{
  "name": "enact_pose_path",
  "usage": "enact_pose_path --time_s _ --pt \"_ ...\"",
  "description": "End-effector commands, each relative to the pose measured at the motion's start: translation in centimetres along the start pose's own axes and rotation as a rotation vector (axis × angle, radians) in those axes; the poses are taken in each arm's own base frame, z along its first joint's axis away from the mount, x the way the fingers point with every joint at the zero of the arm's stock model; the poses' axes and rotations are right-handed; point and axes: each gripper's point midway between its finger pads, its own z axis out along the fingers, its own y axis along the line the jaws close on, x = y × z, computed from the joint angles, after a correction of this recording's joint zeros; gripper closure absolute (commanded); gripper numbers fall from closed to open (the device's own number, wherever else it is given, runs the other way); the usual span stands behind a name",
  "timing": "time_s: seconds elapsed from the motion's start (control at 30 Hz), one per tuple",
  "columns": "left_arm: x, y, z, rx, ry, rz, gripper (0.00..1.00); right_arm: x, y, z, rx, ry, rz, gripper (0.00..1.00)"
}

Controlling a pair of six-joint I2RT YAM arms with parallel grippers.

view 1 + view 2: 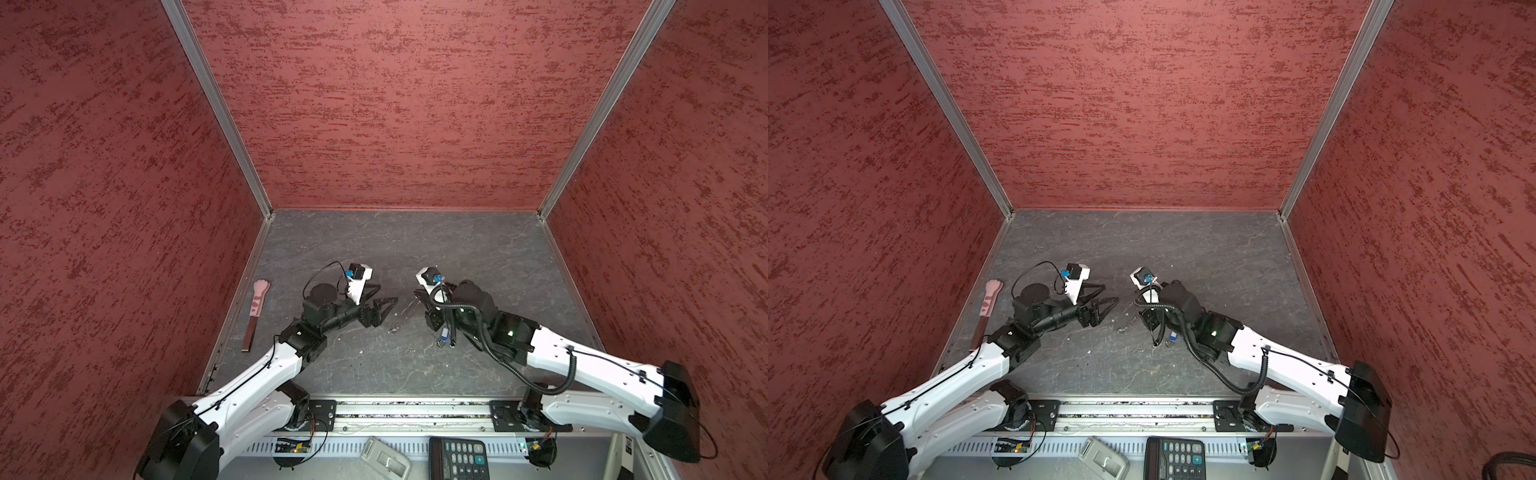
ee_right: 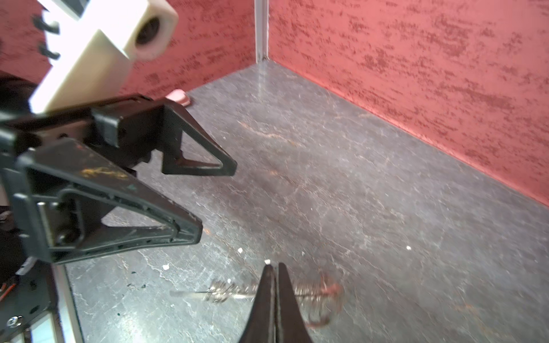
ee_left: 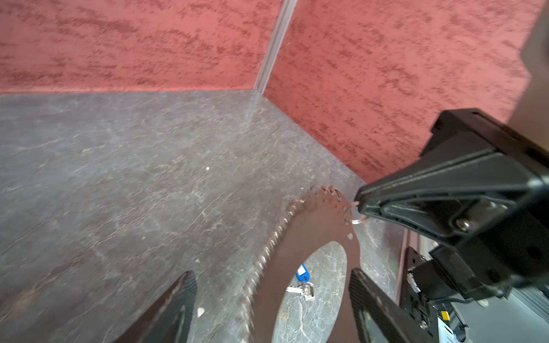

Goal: Attach keys to a key ring
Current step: Pick up the keyring from the center of the table, then pass the keyring.

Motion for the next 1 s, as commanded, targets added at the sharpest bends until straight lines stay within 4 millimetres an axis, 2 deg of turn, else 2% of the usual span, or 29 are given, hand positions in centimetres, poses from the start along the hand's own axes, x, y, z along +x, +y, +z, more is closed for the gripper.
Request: enact_pose_path --time_s 0.0,0.23,0.53,0.6,0.77,0.97 --pt "-2.5 -2.9 -0.9 0.129 -0.15 0.155 0.23 -4.2 1.5 -1.8 -0.104 -0.211 -0.021 1.0" --pt "-1.8 -4.3 -1.0 0.216 -0.153 0.199 0.31 -4.2 3.1 -3.5 -0.213 -0.327 -0.078 1.0" --pt "-0.5 -6.0 -0.5 0.335 -0.094 0.208 0.45 -3.3 3.7 -2.8 -0.266 -0.318 -0.08 1.0" --pt "-0.1 -6.5 -0.5 0.364 -0.084 0.231 0.53 -3.2 4.0 -2.7 -0.291 -0.321 -0.077 1.0" --pt "0.4 -7.3 -0.5 0.408 -0.069 0.254 0.63 -2.7 5.1 -2.4 -0.366 -0.317 -0.072 1.0" --pt "1.0 -7.8 -0.4 0.437 -0.048 0.264 0.67 -2.4 5.8 -2.1 -0.422 -0.319 -0.057 1.0"
